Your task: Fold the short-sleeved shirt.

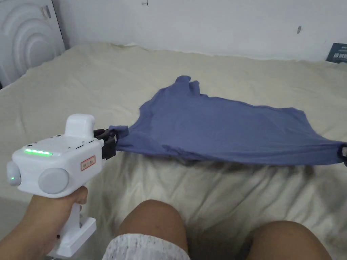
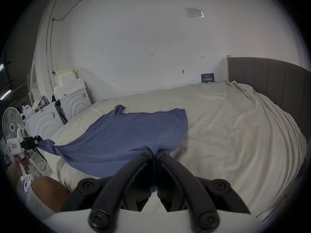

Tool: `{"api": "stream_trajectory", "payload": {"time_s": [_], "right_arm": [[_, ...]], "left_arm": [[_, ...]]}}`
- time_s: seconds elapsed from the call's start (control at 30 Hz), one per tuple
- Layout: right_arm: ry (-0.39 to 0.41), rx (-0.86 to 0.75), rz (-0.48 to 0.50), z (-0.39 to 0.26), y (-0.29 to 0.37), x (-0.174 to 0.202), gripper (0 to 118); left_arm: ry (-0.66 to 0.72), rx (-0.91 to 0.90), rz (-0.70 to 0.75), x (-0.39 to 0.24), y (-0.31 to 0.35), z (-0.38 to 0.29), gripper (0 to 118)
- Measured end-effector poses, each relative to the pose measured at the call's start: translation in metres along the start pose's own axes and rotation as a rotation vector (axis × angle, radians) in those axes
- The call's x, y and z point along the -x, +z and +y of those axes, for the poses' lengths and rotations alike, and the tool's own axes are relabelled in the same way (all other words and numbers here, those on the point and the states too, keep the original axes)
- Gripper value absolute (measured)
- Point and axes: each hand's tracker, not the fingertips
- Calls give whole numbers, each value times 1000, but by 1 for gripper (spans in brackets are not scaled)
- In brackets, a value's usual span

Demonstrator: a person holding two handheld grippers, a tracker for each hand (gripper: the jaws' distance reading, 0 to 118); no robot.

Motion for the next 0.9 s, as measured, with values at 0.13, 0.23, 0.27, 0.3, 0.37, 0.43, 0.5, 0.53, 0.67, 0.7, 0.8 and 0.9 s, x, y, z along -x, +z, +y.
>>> {"api": "stream_trajectory", "payload": {"time_s": [0.13, 0.23, 0.27, 0.3, 0.37, 0.43, 0.5, 0.53, 0.67, 0.7, 0.8, 0.9], "right_arm": [[15, 55, -19, -18, 1, -3, 4], [44, 96, -35, -29, -1, -7, 4], [46, 107, -39, -32, -1, -8, 4], [47, 137, -46, -34, -3, -9, 4], [60, 156, -56, -41, -4, -10, 4], [105, 201, -64, -47, -6, -10, 4], [121, 240, -84, -54, -10, -10, 4], [127, 266, -85, -56, -12, -10, 4], [156, 297, -119, -65, -17, -10, 4], [159, 298, -123, -66, -19, -10, 4], [149, 316, -123, -71, -21, -11, 4], [149, 342, -136, -75, -22, -12, 54]], "left_arm": [[9, 62, 18, -1, -3, -22, 2], [2, 141, 19, -3, -10, -35, 2], [-1, 172, 14, -3, -12, -40, 2], [4, 205, 3, -3, -15, -44, 2], [-10, 233, 19, -4, -18, -51, 2], [-39, 276, 38, -5, -22, -57, 2], [-36, 331, 48, -6, -29, -63, 2], [-39, 342, 46, -1, -35, -68, 2], [-58, 360, 63, -1, -41, -76, 2], [-61, 370, 66, -1, -44, -79, 2], [-65, 382, 76, -1, -46, -84, 4], [-66, 381, 100, 4, -47, -90, 51]]}}
